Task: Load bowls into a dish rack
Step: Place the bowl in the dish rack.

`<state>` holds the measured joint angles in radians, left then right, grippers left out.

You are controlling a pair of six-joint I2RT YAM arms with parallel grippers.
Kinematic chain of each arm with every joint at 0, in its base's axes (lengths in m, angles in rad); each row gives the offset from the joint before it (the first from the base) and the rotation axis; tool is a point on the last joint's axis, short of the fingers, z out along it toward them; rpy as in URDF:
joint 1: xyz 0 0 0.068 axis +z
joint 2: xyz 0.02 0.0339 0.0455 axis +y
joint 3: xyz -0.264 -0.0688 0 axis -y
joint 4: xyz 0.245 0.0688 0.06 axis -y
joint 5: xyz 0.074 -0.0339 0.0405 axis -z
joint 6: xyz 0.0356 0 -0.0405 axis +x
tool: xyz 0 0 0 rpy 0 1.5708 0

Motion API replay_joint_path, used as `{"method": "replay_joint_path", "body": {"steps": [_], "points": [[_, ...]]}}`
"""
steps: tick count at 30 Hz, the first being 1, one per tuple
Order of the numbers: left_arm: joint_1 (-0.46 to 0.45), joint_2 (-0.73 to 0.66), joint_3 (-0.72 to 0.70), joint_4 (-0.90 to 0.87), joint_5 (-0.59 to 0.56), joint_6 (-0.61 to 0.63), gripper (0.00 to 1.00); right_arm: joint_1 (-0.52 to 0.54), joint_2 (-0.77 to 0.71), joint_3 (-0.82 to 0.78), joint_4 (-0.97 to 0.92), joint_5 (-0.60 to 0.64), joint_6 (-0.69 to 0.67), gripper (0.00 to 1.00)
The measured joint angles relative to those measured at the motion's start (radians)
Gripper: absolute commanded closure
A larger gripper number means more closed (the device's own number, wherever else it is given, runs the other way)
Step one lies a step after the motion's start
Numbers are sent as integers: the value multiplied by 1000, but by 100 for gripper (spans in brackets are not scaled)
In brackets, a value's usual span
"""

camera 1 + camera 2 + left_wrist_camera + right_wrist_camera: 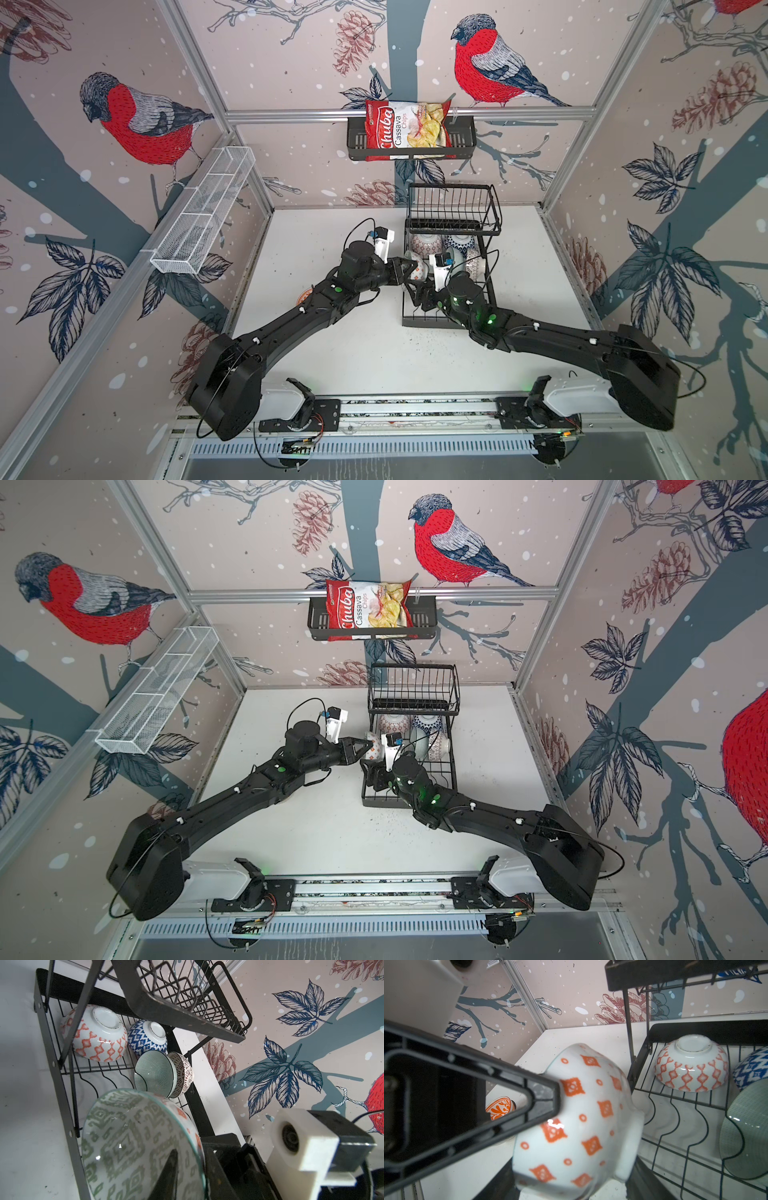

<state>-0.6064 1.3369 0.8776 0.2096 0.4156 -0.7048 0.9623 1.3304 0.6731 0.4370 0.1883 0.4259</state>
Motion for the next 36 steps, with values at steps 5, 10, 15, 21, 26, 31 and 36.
{"method": "replay_joint_path", "body": {"steps": [5,10,15,21,26,31,36], "points": [[0,10,4,2,-1,0,70,0,3,-3,0,8,0,42],[0,11,8,3,-1,0,62,0,3,-6,0,20,4,42],[0,8,16,2,-6,6,48,-6,3,-6,0,28,18,42],[2,-11,30,0,-29,21,37,-21,-6,-6,-13,39,22,42],[6,-32,32,-6,-51,31,37,-34,-17,-9,-37,47,21,42],[11,-53,24,-13,-61,36,36,-58,-25,-21,-57,54,21,42],[21,-66,-5,-13,-78,35,36,-85,-23,-23,-73,71,17,43]]}}
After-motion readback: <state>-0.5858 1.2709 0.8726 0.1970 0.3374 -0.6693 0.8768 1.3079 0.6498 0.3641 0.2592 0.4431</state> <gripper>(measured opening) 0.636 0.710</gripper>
